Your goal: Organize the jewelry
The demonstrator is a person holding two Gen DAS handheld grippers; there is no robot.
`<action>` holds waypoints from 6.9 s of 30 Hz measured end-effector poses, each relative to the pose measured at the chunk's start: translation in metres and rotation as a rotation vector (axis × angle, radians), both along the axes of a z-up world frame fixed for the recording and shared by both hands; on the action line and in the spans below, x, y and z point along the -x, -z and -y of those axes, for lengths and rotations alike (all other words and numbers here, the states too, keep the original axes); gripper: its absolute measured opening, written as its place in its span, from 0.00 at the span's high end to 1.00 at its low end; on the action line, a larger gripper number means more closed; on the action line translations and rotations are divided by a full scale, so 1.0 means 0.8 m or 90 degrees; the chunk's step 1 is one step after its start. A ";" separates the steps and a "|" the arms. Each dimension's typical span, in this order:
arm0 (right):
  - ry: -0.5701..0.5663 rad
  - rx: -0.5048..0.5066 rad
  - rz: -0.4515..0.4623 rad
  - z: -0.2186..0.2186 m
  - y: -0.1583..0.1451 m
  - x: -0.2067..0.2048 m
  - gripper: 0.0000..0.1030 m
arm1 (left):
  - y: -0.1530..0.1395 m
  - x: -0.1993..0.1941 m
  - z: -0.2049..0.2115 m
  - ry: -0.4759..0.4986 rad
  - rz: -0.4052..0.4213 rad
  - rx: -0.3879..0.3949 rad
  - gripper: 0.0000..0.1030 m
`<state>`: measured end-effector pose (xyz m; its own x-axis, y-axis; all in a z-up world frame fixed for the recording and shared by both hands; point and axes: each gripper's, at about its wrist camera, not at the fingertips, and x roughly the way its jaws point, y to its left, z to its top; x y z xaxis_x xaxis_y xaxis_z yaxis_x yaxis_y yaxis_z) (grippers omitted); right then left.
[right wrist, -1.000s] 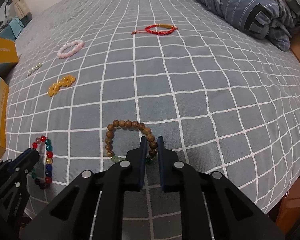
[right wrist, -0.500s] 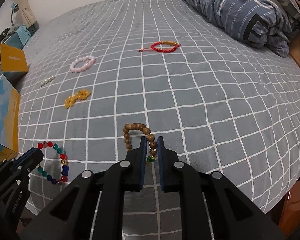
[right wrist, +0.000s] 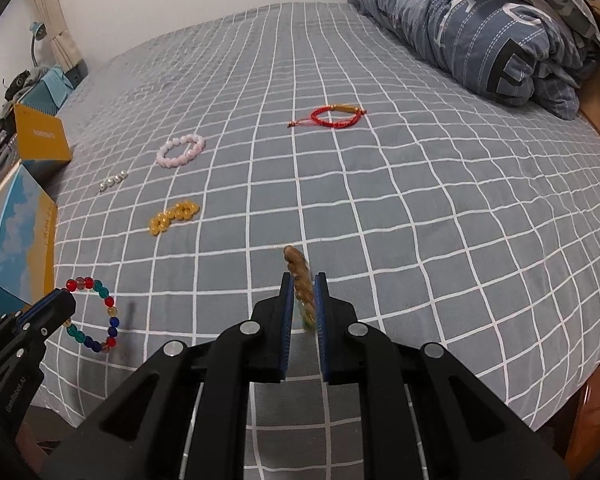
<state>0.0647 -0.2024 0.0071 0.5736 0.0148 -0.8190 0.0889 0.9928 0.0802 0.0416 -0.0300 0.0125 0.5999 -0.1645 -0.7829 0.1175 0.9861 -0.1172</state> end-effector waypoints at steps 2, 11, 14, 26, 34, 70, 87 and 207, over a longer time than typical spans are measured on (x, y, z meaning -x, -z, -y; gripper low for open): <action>0.001 0.000 0.008 -0.001 -0.005 0.001 0.90 | -0.005 0.000 -0.003 -0.002 0.005 0.007 0.91; -0.002 0.011 0.035 -0.004 -0.020 0.003 0.91 | -0.028 0.005 -0.012 -0.012 0.037 0.006 0.91; -0.003 0.017 0.018 0.002 -0.016 -0.003 0.91 | -0.032 0.008 -0.012 -0.012 0.044 0.002 0.91; 0.028 0.023 -0.110 0.053 0.054 -0.024 0.69 | -0.018 0.006 -0.013 -0.014 0.028 -0.015 0.91; 0.035 0.021 -0.145 0.054 0.080 -0.034 0.74 | -0.016 0.003 -0.011 -0.012 0.025 -0.020 0.91; 0.002 -0.011 0.065 0.010 -0.027 -0.005 0.93 | -0.048 0.002 -0.017 -0.010 0.070 -0.022 0.91; -0.072 0.018 0.113 -0.074 -0.069 -0.038 0.93 | -0.075 -0.026 -0.057 -0.046 0.082 -0.023 0.91; -0.187 0.066 0.182 -0.223 -0.134 -0.061 0.07 | -0.111 0.012 -0.232 -0.250 0.065 -0.035 0.06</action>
